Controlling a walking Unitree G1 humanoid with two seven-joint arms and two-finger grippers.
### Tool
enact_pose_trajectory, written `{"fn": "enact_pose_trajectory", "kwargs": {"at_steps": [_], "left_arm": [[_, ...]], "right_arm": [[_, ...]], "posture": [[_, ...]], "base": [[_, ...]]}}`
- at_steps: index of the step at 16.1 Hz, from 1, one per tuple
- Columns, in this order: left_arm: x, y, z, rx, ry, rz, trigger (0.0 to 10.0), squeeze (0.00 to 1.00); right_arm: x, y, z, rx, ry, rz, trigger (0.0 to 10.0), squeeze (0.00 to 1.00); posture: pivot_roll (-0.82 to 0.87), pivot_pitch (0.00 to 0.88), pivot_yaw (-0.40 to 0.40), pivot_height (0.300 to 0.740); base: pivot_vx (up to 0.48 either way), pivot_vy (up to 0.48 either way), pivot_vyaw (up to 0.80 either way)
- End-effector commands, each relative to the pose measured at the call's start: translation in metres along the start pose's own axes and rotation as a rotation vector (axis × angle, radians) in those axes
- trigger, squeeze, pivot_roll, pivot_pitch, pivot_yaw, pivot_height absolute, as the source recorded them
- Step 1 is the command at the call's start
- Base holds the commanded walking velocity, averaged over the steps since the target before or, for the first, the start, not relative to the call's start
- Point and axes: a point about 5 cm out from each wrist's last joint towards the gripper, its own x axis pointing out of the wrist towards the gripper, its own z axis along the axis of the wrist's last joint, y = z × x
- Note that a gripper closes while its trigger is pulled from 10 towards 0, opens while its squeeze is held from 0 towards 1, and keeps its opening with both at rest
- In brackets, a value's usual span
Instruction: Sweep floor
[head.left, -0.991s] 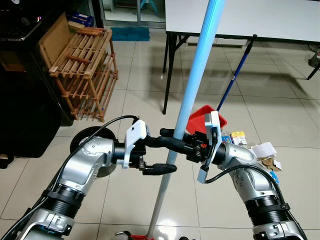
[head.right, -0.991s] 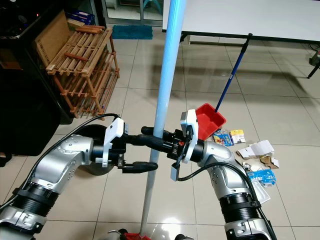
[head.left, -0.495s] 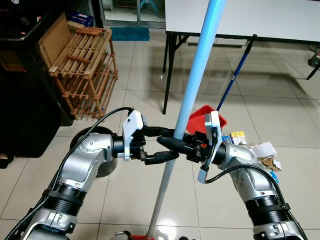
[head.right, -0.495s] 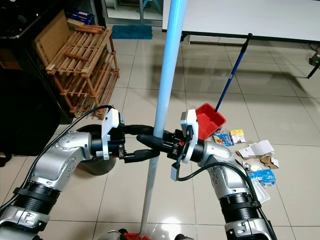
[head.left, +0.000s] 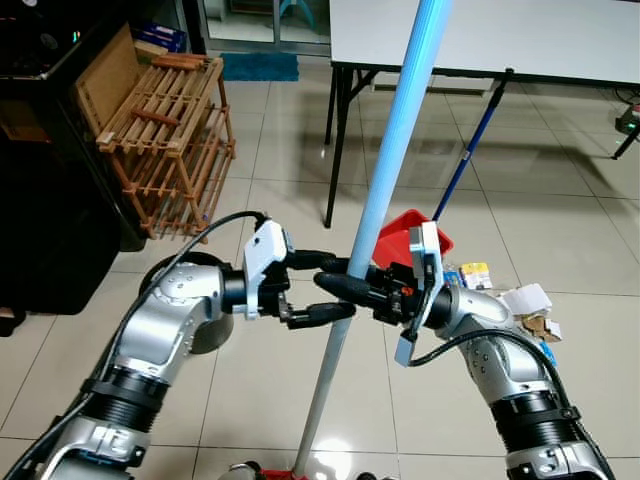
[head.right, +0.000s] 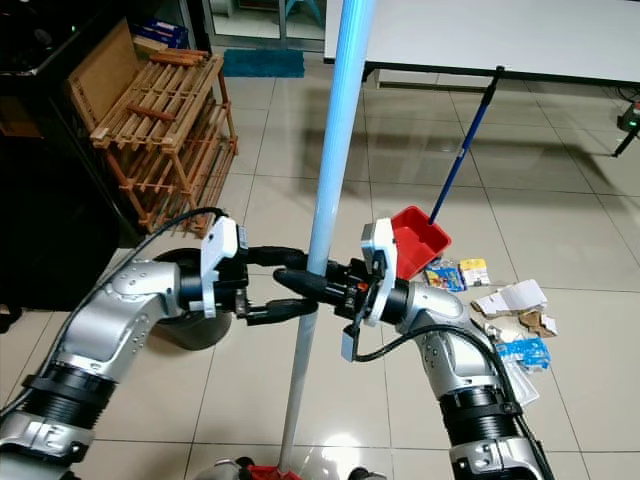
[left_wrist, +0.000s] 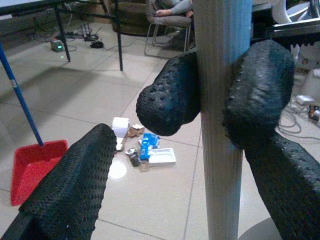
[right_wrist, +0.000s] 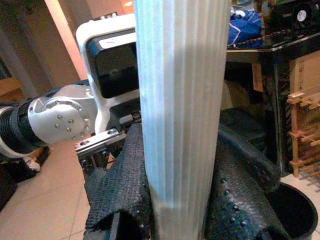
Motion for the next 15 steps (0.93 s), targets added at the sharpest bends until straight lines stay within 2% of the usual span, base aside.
{"fn": "enact_pose_trajectory", "kwargs": {"at_steps": [1,3,4,7,9,13,15], "left_arm": [[-0.014,0.014,0.010,0.074,0.032,0.081,10.0,0.00],[-0.023,0.019,0.005,0.141,0.132,0.112,10.0,0.00],[-0.023,0.018,0.005,0.106,0.104,0.111,10.0,0.00],[-0.014,0.009,-0.005,0.062,0.100,0.076,10.0,0.00],[0.000,0.004,-0.011,0.020,0.067,0.059,10.0,0.00],[0.008,0.001,-0.015,-0.023,0.056,0.041,10.0,0.00],[0.011,-0.002,-0.016,-0.053,0.046,-0.004,10.0,0.00]], "right_arm": [[-0.002,0.002,-0.001,0.025,-0.018,0.014,10.0,0.00],[-0.002,0.003,-0.002,0.029,-0.018,0.012,10.0,0.00],[-0.001,0.003,-0.003,0.030,-0.018,0.014,10.0,0.00],[0.001,0.004,-0.003,0.031,-0.022,0.018,10.0,0.00],[0.001,0.003,-0.001,0.030,-0.020,0.020,10.0,0.00],[-0.001,0.003,0.000,0.025,-0.021,0.019,10.0,0.00],[-0.001,0.004,0.000,0.024,-0.022,0.021,10.0,0.00]], "posture": [[0.06,0.185,-0.065,0.740],[0.07,0.187,-0.064,0.740],[0.07,0.187,-0.064,0.740],[0.07,0.189,-0.066,0.740],[0.07,0.188,-0.069,0.740],[0.06,0.187,-0.068,0.740],[0.06,0.185,-0.065,0.740]], "base": [[0.000,0.000,0.00],[0.000,0.000,0.00],[0.000,0.000,0.00],[0.000,0.000,0.00],[0.000,0.000,0.00],[0.000,0.000,0.00],[0.000,0.000,0.00]]}}
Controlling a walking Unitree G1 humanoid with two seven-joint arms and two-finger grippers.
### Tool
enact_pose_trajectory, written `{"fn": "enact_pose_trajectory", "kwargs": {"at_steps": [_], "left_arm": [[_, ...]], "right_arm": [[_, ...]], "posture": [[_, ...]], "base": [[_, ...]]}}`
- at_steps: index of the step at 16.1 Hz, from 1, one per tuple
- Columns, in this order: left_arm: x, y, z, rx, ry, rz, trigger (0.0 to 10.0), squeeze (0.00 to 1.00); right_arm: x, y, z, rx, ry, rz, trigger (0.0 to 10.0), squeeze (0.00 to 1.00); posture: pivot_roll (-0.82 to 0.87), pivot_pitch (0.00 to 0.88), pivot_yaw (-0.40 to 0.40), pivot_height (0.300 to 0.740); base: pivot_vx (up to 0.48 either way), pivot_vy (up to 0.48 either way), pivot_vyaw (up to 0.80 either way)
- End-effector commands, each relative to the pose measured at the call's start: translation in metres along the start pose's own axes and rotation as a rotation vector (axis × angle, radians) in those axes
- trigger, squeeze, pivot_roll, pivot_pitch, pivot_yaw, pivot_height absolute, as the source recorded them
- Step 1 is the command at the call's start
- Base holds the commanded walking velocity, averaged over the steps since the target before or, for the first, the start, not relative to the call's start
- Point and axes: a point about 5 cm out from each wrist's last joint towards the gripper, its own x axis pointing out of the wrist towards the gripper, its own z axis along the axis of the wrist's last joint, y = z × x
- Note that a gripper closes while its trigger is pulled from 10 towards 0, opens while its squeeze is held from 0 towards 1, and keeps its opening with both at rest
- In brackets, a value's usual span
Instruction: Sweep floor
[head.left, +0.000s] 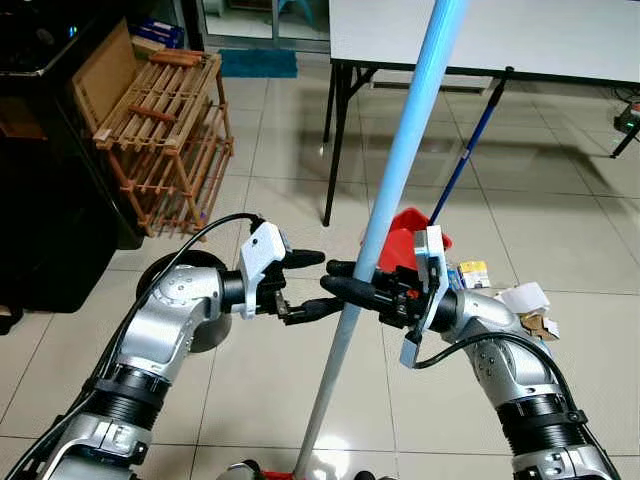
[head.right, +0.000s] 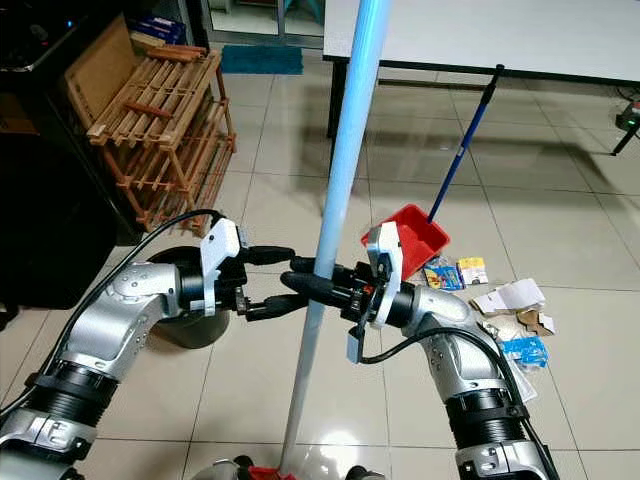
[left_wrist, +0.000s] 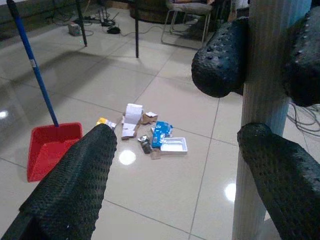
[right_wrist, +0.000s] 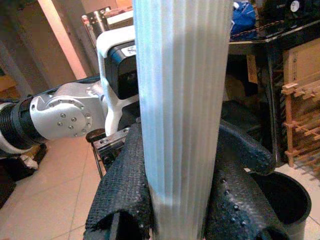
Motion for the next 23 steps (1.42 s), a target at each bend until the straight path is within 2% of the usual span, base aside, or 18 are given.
{"fn": "enact_pose_trajectory", "kwargs": {"at_steps": [1,5,7,10,13,17,23], "left_arm": [[0.010,-0.009,-0.004,-0.024,0.005,-0.086,10.0,0.00],[0.022,-0.020,-0.007,-0.038,0.010,-0.192,10.0,0.00],[0.023,-0.021,-0.006,-0.035,0.012,-0.214,10.0,0.00],[0.019,-0.022,-0.004,-0.033,0.006,-0.243,10.0,0.00],[0.005,-0.018,0.008,0.009,0.020,-0.278,10.0,0.00],[0.002,-0.010,0.008,0.007,0.013,-0.220,10.0,0.00],[0.010,-0.017,0.003,-0.058,-0.018,-0.242,10.0,0.00]], "right_arm": [[0.006,0.004,0.004,0.009,-0.035,0.038,10.0,0.00],[0.009,0.004,0.007,0.002,-0.039,0.049,10.0,0.00],[0.008,0.004,0.007,0.001,-0.036,0.044,10.0,0.00],[0.006,0.003,0.006,0.000,-0.033,0.036,10.0,0.00],[0.005,0.001,0.004,0.005,-0.027,0.030,10.0,0.00],[0.006,0.001,0.005,0.004,-0.030,0.032,10.0,0.00],[0.008,0.001,0.008,-0.001,-0.036,0.038,10.0,0.00]], "posture": [[0.06,0.184,-0.066,0.740],[0.06,0.181,-0.065,0.740],[0.06,0.180,-0.065,0.740],[0.06,0.177,-0.062,0.740],[0.06,0.177,-0.064,0.740],[0.06,0.177,-0.064,0.740],[0.06,0.177,-0.066,0.740]], "base": [[0.000,0.000,0.00],[0.000,0.000,0.00],[0.000,0.000,0.00],[0.000,0.000,0.00],[0.000,0.000,0.00],[0.000,0.000,0.00],[0.000,0.000,0.00]]}}
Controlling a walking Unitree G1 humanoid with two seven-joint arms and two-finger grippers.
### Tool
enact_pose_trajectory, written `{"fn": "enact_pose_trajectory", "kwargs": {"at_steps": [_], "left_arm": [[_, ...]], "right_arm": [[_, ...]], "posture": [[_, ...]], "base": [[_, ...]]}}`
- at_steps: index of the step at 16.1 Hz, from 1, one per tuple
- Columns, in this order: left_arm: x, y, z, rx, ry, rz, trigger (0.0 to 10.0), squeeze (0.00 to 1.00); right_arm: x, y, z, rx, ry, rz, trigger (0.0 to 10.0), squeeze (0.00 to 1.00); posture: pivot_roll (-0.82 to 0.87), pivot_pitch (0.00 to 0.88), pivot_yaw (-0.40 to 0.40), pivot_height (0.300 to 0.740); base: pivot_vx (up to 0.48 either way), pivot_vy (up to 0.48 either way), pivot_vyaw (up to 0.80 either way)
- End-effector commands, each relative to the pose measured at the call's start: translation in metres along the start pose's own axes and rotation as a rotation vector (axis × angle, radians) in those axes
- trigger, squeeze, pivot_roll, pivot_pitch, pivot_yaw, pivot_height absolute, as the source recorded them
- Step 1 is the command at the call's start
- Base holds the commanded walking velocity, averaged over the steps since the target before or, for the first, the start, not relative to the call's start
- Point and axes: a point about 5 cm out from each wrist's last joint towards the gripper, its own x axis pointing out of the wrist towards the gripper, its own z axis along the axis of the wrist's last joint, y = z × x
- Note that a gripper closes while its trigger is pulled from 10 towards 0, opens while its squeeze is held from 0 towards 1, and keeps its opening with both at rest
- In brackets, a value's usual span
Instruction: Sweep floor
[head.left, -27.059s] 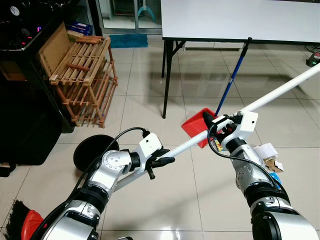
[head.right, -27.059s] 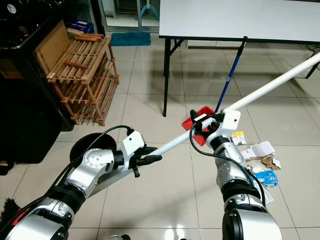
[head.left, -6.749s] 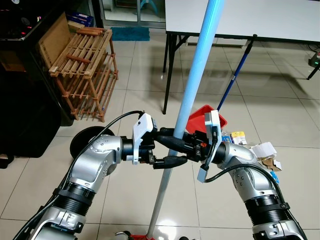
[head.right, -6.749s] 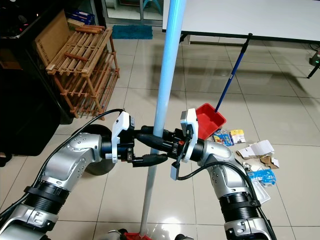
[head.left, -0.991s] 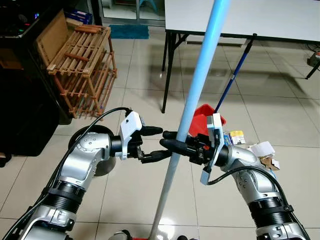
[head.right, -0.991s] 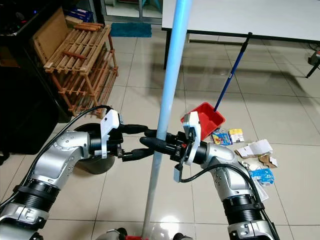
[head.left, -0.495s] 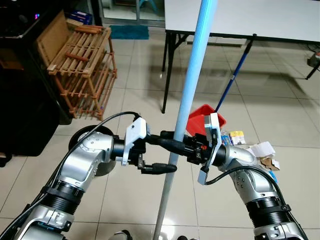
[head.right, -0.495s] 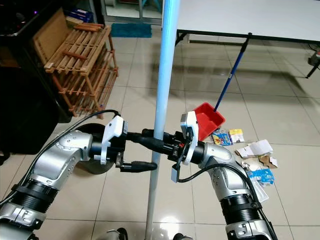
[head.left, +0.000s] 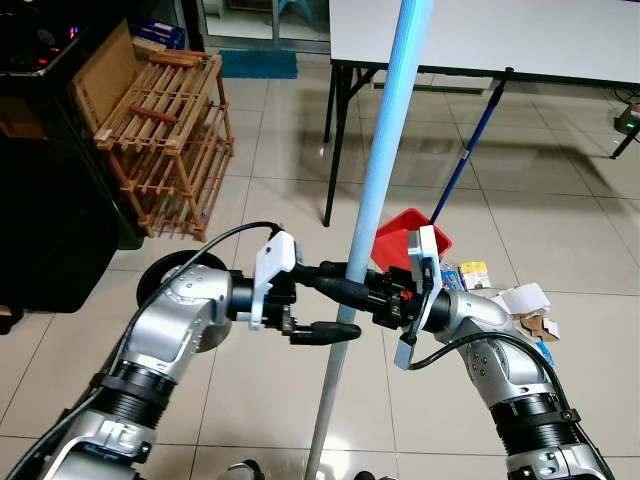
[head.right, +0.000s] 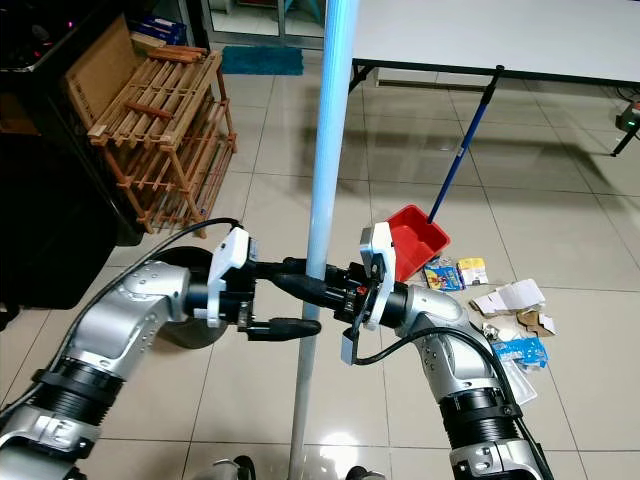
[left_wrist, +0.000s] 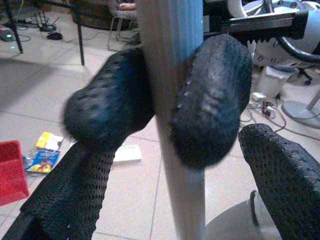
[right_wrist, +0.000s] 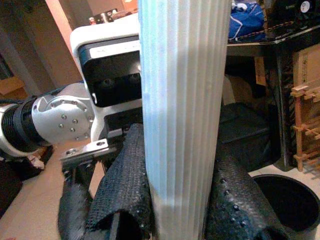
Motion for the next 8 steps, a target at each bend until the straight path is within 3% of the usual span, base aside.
{"fn": "enact_pose_trajectory", "kwargs": {"at_steps": [1,4,6,7,8], "left_arm": [[0.0031,-0.0033,-0.0033,-0.019,0.000,-0.018,10.0,0.00],[0.0044,-0.0039,-0.0036,-0.022,0.001,-0.027,10.0,0.00],[0.0048,-0.0045,-0.0039,-0.026,0.002,-0.033,8.8,0.00],[0.0056,-0.0054,-0.0047,-0.029,0.003,-0.040,7.1,0.00],[0.0064,-0.0067,-0.0055,-0.035,0.004,-0.051,2.6,0.00]], "right_arm": [[0.0031,0.0003,0.0080,-0.004,-0.037,0.019,10.0,0.00],[0.0032,0.0002,0.0084,-0.006,-0.040,0.017,10.0,0.00],[0.0032,0.0002,0.0085,-0.007,-0.042,0.016,10.0,0.00],[0.0033,0.0000,0.0084,-0.007,-0.043,0.015,10.0,0.00],[0.0033,-0.0001,0.0083,-0.007,-0.044,0.014,10.0,0.00]], "posture": [[0.06,0.176,-0.065,0.740],[0.06,0.175,-0.064,0.740],[0.06,0.174,-0.062,0.740],[0.06,0.173,-0.062,0.740],[0.06,0.174,-0.062,0.740]], "base": [[0.000,0.000,0.00],[0.000,0.000,0.00],[0.000,0.000,0.00],[0.000,0.000,0.00],[0.000,0.000,0.00]]}}
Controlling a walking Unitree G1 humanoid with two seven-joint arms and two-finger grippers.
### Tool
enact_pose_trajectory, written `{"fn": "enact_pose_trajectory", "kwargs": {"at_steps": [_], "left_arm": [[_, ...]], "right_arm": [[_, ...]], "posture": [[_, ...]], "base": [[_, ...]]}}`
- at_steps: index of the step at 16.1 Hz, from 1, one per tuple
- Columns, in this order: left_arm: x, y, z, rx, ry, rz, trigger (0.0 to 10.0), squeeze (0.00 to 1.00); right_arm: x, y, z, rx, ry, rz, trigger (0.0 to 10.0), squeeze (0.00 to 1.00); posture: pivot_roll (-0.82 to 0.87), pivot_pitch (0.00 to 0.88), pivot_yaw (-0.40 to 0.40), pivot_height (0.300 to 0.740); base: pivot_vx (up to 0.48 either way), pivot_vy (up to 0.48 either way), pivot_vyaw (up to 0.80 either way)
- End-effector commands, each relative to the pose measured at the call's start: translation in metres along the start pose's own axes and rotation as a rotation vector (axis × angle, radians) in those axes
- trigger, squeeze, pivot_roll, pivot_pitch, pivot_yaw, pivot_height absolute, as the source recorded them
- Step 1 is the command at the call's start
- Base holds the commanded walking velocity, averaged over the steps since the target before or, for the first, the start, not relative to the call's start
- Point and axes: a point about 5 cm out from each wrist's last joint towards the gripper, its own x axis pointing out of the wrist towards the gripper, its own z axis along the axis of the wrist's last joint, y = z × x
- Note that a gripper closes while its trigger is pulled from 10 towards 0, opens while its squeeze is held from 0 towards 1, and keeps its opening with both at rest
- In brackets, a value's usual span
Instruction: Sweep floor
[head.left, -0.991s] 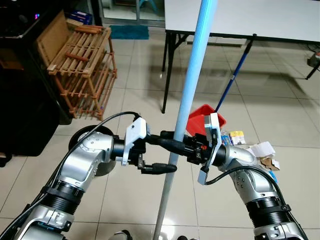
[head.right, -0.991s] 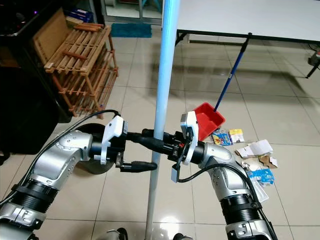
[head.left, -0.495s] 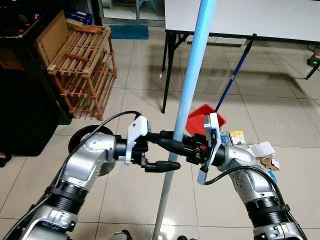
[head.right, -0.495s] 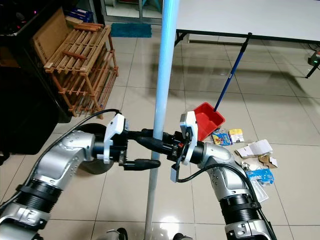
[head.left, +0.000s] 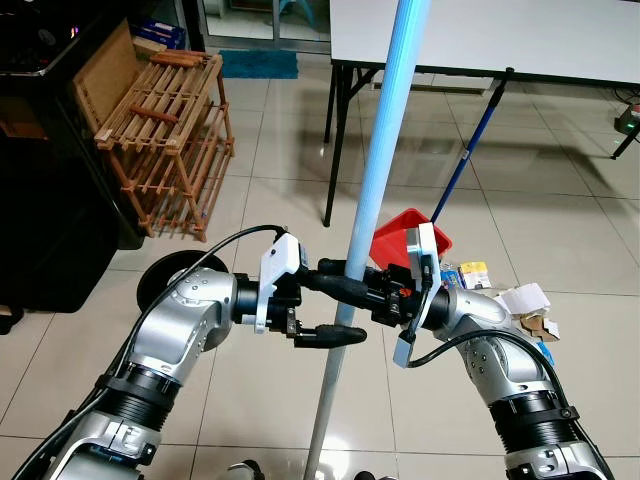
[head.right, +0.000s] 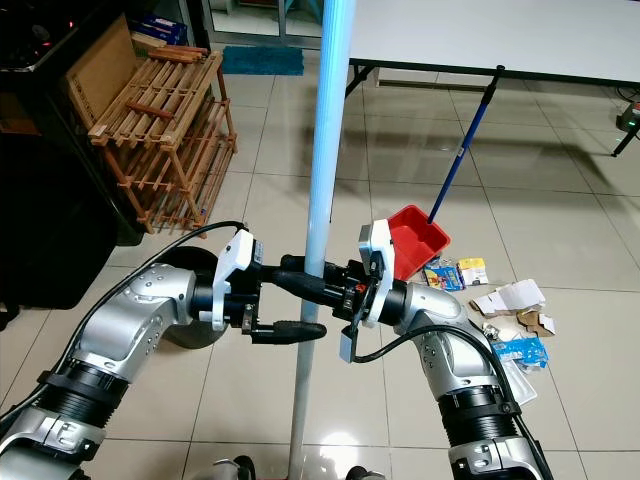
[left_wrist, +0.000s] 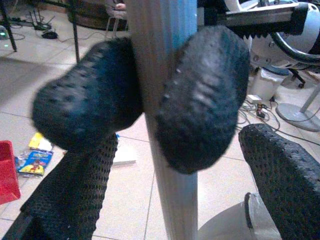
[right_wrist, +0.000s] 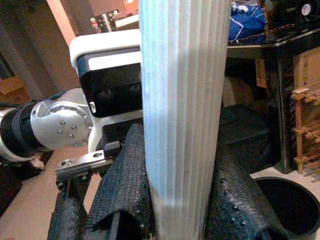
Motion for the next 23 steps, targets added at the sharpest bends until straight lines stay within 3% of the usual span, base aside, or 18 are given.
{"fn": "enact_pose_trajectory", "kwargs": {"at_steps": [1,10,14,23], "left_arm": [[0.003,-0.005,-0.003,-0.017,0.005,-0.037,0.0,0.00],[0.005,-0.003,-0.001,-0.016,-0.008,-0.029,0.0,0.00],[0.005,0.000,0.009,-0.027,-0.095,-0.002,0.0,0.00],[0.006,-0.002,0.008,-0.032,-0.087,-0.013,0.0,0.00]], "right_arm": [[0.002,0.000,0.006,-0.002,-0.041,0.010,10.0,0.00],[0.002,0.000,0.007,-0.002,-0.043,0.009,10.0,0.00],[0.001,0.000,0.006,0.002,-0.043,0.008,10.0,0.00],[0.001,0.000,0.006,0.002,-0.043,0.006,10.0,0.00]], "posture": [[0.06,0.176,-0.062,0.740],[0.06,0.174,-0.063,0.740],[0.06,0.175,-0.064,0.740],[0.06,0.174,-0.061,0.740]], "base": [[0.000,0.000,0.00],[0.000,0.000,0.00],[0.000,0.000,0.00],[0.000,0.000,0.00]]}}
